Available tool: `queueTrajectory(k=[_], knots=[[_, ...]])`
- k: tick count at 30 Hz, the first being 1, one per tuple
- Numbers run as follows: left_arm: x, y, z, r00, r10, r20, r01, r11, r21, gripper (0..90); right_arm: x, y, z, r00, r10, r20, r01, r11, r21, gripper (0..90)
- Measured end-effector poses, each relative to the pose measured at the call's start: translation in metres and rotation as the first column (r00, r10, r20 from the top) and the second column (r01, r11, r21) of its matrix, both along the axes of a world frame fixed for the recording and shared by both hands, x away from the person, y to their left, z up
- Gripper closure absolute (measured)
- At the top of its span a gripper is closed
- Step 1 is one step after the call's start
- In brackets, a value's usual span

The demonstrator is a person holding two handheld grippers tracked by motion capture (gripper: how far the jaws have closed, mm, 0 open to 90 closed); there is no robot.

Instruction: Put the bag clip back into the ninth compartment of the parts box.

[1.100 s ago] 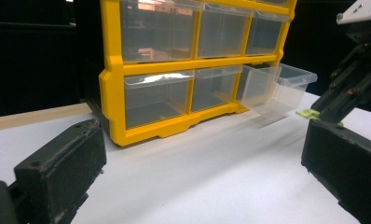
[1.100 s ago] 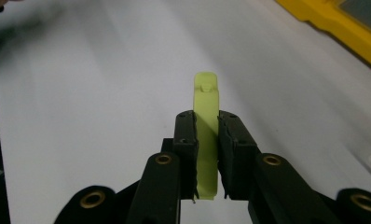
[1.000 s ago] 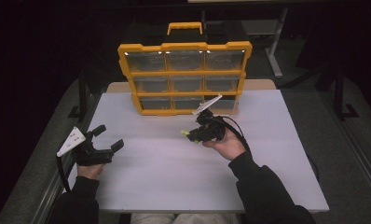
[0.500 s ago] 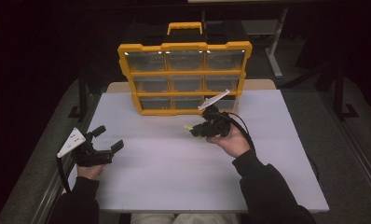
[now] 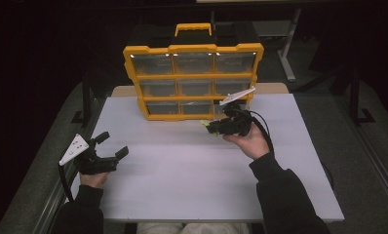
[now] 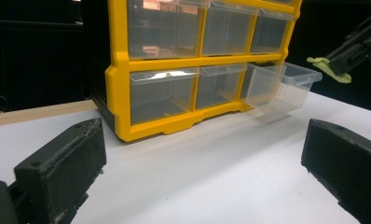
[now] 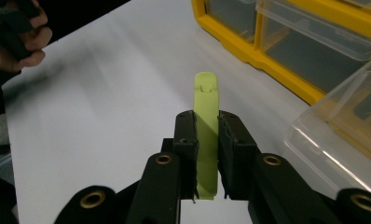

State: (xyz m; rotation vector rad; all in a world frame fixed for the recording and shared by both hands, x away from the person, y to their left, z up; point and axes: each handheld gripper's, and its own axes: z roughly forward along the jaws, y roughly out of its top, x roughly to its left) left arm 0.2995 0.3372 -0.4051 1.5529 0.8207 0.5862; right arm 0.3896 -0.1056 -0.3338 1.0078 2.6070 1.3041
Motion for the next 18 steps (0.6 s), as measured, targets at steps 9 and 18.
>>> queueTrajectory(k=[9,18], knots=[[0.000,-0.001,-0.001,1.0000,-0.006,-0.003,0.006,1.0000,-0.002,0.0,0.007,-0.018,-0.001,0.9982,-0.058,-0.012,0.059,0.9974,0.043,77.0],[0.001,-0.002,-0.002,0.9999,-0.012,-0.007,0.012,0.9999,-0.003,0.0,0.012,-0.036,0.000,0.9931,-0.116,-0.017,0.117,0.9890,0.090,77.0]])
